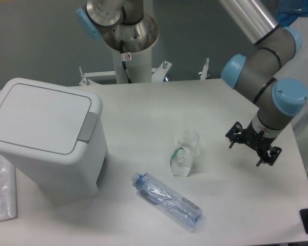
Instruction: Open the trash can
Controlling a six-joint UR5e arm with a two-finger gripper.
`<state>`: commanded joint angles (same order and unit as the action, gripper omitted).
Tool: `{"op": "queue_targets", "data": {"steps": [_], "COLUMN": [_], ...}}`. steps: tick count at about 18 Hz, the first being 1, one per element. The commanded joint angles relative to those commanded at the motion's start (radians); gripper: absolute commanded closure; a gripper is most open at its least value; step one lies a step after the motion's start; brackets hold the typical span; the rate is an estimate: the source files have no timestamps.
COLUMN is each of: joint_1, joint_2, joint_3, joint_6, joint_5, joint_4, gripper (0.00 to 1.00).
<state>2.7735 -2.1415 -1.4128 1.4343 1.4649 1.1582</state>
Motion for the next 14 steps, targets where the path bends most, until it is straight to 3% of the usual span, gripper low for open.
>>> {"op": "queue_targets", "data": {"steps": [8,14], "joint_1": [0.0,-0.047], "joint_2": [0.011,0.044], "joint_3": [0.011,0.014], "joint_6": [-0.015,-0.165], "joint_5": [-0.014,-0.028], "joint_4": [-0.005,-0.029], "gripper": [0.0,0.0]}}
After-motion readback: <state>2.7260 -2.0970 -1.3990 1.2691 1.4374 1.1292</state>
